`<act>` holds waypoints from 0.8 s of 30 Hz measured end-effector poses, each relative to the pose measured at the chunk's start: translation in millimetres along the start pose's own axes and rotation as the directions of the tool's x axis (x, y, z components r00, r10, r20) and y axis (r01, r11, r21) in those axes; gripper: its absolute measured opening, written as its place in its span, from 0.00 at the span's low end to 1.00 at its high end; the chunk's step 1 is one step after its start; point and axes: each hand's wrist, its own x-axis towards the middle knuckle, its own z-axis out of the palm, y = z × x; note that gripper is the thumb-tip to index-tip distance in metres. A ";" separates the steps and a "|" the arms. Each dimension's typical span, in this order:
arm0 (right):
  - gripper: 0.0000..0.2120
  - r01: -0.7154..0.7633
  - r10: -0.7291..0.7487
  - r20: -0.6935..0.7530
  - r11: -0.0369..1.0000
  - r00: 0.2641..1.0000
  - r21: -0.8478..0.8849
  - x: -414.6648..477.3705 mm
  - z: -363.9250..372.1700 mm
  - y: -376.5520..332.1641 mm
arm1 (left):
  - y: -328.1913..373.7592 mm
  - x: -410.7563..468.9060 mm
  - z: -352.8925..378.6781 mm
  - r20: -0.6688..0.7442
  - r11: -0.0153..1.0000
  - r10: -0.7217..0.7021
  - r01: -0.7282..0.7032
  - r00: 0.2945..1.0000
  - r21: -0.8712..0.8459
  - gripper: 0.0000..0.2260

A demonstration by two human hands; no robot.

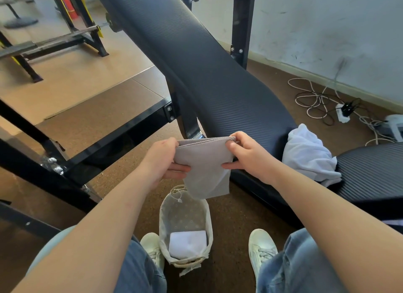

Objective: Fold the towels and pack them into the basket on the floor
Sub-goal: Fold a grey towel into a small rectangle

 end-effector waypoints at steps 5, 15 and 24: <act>0.14 -0.041 0.041 0.007 0.993 0.999 0.110 2.9 -7.6 3.9 | 0.7 5.0 -4.2 0.051 0.985 -0.047 0.055 0.998 -0.164 0.12; 0.15 -0.094 0.091 0.041 0.992 0.995 0.082 -0.2 -9.9 6.2 | -10.0 9.3 -4.1 0.150 0.996 -0.022 0.035 0.989 -0.087 0.15; 0.08 0.047 -0.056 -0.142 0.997 0.988 -0.062 -0.8 -8.3 2.6 | -11.2 12.6 -2.4 -0.057 0.989 0.150 -0.149 0.987 0.022 0.06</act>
